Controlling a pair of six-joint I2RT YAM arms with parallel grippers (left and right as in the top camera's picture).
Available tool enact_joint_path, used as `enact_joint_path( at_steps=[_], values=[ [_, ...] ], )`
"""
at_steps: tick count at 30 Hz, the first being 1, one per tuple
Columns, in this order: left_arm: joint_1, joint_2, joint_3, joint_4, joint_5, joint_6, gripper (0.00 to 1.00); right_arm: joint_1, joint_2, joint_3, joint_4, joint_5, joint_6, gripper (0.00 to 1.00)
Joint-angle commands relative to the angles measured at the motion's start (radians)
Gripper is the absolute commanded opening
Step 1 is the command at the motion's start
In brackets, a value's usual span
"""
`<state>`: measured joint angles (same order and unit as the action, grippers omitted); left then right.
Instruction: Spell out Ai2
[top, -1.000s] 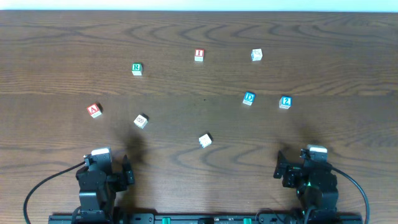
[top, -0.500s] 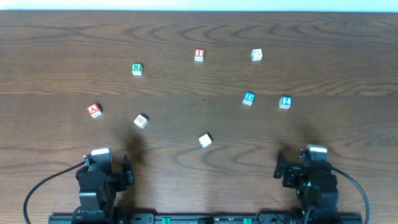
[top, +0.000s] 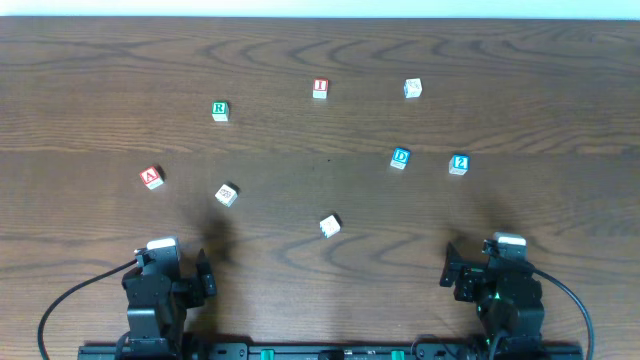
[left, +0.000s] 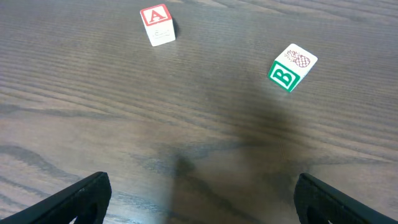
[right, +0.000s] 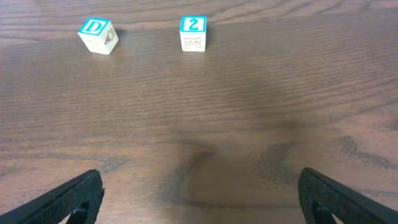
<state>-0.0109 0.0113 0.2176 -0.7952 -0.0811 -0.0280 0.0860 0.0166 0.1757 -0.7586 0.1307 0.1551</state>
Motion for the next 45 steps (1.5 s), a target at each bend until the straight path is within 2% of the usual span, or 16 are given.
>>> enact_joint_path(
  at_steps=[1, 6, 11, 14, 22, 28, 31, 33, 37, 40, 45],
  values=[
    [0.004, -0.006, -0.03, -0.042, 0.0, 0.006, 0.95, -0.007, -0.011, -0.011, 0.001, 0.0, -0.011, 0.99],
    [0.004, -0.006, -0.03, -0.042, 0.0, 0.006, 0.95, -0.007, -0.011, -0.011, 0.019, -0.012, 0.007, 0.99],
    [0.004, -0.006, -0.03, -0.042, 0.0, 0.006, 0.95, -0.007, -0.011, -0.011, 0.048, -0.055, 0.318, 0.99],
    [0.004, -0.006, -0.03, -0.042, 0.0, 0.006, 0.95, -0.007, -0.011, -0.011, 0.037, -0.114, 0.437, 0.99],
    [0.004, -0.006, -0.03, -0.042, 0.0, 0.006, 0.95, -0.007, -0.011, -0.011, 0.078, -0.208, 0.539, 0.99],
    [0.004, -0.006, -0.03, -0.042, 0.001, 0.006, 0.95, -0.007, 0.021, -0.011, 0.319, -0.397, 0.423, 0.99],
    [0.004, -0.006, -0.03, -0.042, 0.001, 0.006, 0.95, -0.007, 0.111, -0.01, 0.489, -0.488, 0.423, 0.99],
    [0.004, -0.006, -0.03, -0.042, 0.0, 0.006, 0.95, -0.007, 0.227, -0.003, 0.619, -0.538, 0.423, 0.99],
    [0.004, -0.006, -0.03, -0.042, 0.0, 0.006, 0.95, -0.007, 0.441, 0.043, 0.776, -0.589, 0.422, 0.99],
    [0.004, -0.006, -0.03, -0.042, 0.0, 0.006, 0.95, -0.006, 0.625, 0.119, 0.844, -0.613, 0.381, 0.99],
    [0.004, -0.006, -0.03, -0.042, 0.0, 0.006, 0.95, 0.002, 0.898, 0.303, 0.855, -0.637, 0.294, 0.99]
  ],
)
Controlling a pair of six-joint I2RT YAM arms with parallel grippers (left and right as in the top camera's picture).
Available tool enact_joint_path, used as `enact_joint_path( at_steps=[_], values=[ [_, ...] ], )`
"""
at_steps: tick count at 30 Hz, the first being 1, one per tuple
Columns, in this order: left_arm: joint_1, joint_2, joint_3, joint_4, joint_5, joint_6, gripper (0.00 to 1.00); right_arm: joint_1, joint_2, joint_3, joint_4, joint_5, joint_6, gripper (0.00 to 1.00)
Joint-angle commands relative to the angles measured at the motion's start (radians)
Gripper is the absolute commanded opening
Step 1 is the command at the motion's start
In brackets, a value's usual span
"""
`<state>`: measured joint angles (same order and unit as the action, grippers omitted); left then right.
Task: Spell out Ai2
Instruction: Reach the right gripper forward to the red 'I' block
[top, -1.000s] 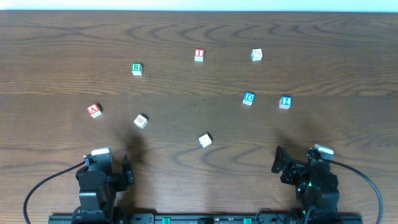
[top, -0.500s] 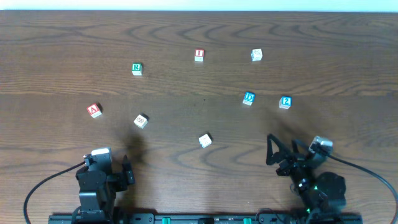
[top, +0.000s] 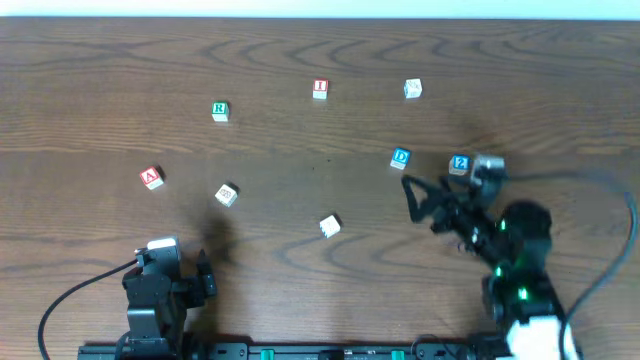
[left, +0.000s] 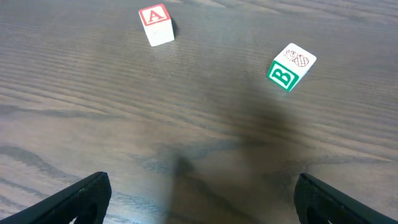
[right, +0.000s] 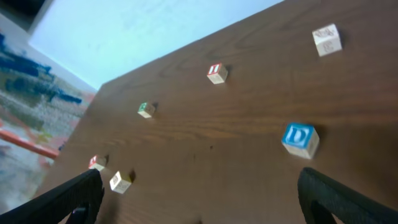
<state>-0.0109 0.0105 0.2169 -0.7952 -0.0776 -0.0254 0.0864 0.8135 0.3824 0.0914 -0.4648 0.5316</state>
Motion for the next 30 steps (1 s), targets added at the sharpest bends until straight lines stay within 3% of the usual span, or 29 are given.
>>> enact_joint_path(
  at_steps=[1, 10, 22, 30],
  values=[
    [0.004, -0.005, -0.029, -0.042, -0.003, 0.003, 0.95, 0.012, 0.154, 0.138, 0.002, -0.043, -0.099, 0.99],
    [0.004, -0.005, -0.029, -0.042, -0.003, 0.004, 0.95, 0.179, 0.602, 0.526, -0.018, -0.018, -0.227, 0.99],
    [0.004, -0.005, -0.029, -0.041, -0.003, 0.003, 0.95, 0.372, 1.092, 1.112, -0.288, 0.204, -0.377, 0.99],
    [0.004, -0.005, -0.029, -0.041, -0.003, 0.003, 0.96, 0.382, 1.395, 1.49, -0.444, 0.317, -0.377, 0.99]
  ],
)
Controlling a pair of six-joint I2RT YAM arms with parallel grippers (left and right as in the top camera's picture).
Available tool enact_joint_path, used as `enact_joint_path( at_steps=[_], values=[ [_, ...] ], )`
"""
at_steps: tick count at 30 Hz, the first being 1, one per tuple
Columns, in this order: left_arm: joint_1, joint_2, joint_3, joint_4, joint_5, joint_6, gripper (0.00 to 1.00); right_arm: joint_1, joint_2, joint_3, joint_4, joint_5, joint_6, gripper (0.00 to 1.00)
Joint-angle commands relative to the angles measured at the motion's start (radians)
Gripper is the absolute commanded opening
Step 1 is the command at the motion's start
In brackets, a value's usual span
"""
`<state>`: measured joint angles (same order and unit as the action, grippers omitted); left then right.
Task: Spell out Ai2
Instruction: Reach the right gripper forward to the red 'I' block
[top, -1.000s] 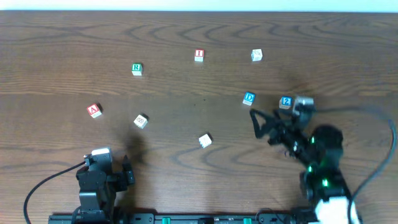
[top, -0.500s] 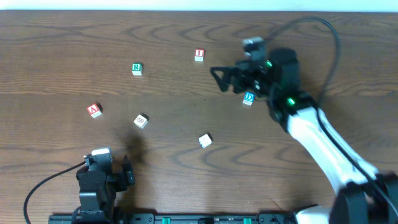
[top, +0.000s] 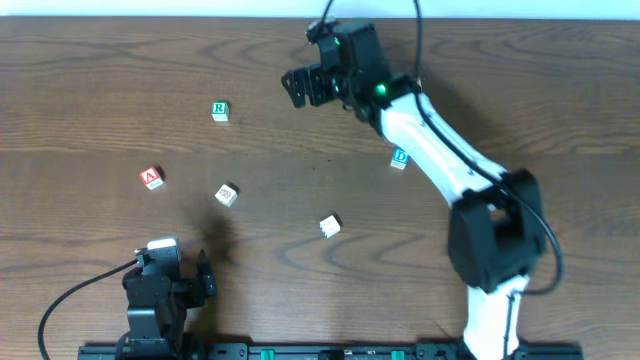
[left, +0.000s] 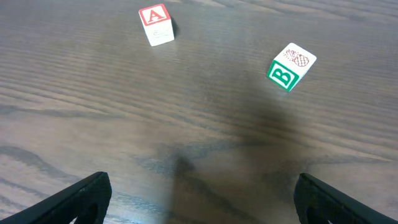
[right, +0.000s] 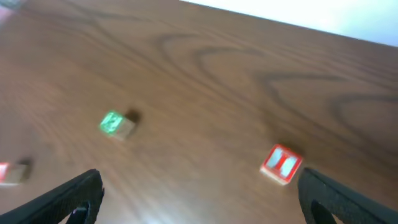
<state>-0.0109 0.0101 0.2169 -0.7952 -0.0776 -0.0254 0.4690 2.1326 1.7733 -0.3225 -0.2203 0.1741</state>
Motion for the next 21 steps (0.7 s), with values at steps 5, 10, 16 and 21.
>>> enact_joint_path(
  at_steps=[5, 10, 16, 21],
  values=[
    [0.004, -0.005, -0.029, -0.041, -0.003, 0.003, 0.95, -0.006, 0.225, 0.257, -0.082, 0.135, -0.034, 0.99],
    [0.004, -0.005, -0.029, -0.042, -0.01, 0.004, 0.95, -0.019, 0.291, 0.289, -0.089, 0.143, -0.033, 0.99],
    [0.004, -0.005, -0.029, -0.042, -0.011, 0.004, 0.95, -0.025, 0.315, 0.289, -0.122, 0.197, -0.034, 0.99],
    [0.004, -0.005, -0.029, -0.041, -0.01, 0.004, 0.95, -0.032, 0.331, 0.289, -0.143, 0.201, -0.034, 0.99]
  ],
)
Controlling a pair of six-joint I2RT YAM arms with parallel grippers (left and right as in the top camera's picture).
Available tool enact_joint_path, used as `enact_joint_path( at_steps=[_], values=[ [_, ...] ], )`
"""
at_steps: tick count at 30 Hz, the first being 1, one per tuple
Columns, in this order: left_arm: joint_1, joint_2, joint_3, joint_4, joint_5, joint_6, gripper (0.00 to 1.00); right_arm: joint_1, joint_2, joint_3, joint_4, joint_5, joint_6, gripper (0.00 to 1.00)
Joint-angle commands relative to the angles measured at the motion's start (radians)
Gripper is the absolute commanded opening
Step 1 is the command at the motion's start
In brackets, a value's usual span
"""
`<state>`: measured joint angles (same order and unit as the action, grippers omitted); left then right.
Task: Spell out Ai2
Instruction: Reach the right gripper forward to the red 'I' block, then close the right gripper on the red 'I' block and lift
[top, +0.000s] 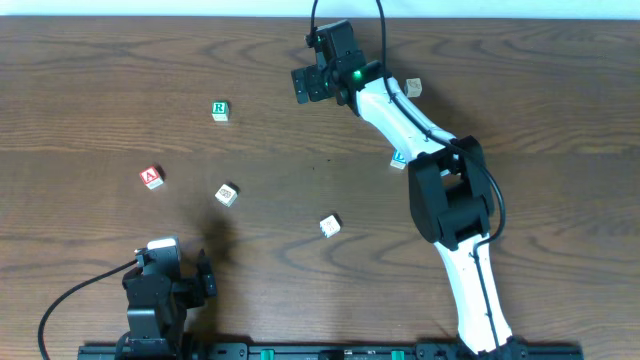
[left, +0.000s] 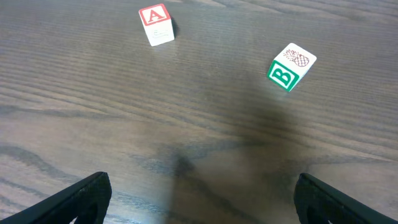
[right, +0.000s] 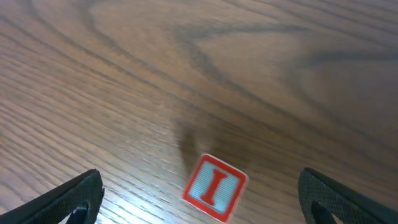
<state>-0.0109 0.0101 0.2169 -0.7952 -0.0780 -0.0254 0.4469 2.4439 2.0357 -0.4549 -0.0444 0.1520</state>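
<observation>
The red I block (right: 214, 188) lies flat on the wood, low in the right wrist view. My right gripper (right: 202, 200) is open, with one finger on each side of the block and wide gaps to both. In the overhead view the right gripper (top: 314, 82) is at the far middle of the table and hides the I block. The red A block (top: 150, 177) sits at the left, also seen as the A block (left: 156, 24) in the left wrist view. My left gripper (left: 200, 198) rests open near the front edge. The 2 block is hidden.
A green R block (top: 219, 110) lies far left. The green B block (left: 290, 66) is beside A. A white block (top: 330, 226) sits mid-table, another (top: 412, 88) is at the far right, and the blue D block (top: 398, 158) shows partly under the right arm.
My right gripper has come closer to the I block, which now lies between its open fingers instead of ahead at the right. The green block has left the right wrist view. The left arm is unchanged.
Both arms first rested open at the front edge. Then the right arm was raised out beside the D and 2 blocks. After that it was stretched to the far side near the I block, and now it straddles that block, still open.
</observation>
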Motion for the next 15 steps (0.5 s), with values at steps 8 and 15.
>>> enact_joint_path(
  at_steps=[8, 15],
  values=[
    [0.004, -0.005, -0.029, -0.041, -0.01, 0.004, 0.95, -0.008, 0.053, 0.027, -0.018, 0.024, 0.048, 0.94],
    [0.004, -0.005, -0.029, -0.041, -0.01, 0.004, 0.95, -0.007, 0.072, 0.026, -0.016, 0.018, 0.106, 0.89]
  ],
)
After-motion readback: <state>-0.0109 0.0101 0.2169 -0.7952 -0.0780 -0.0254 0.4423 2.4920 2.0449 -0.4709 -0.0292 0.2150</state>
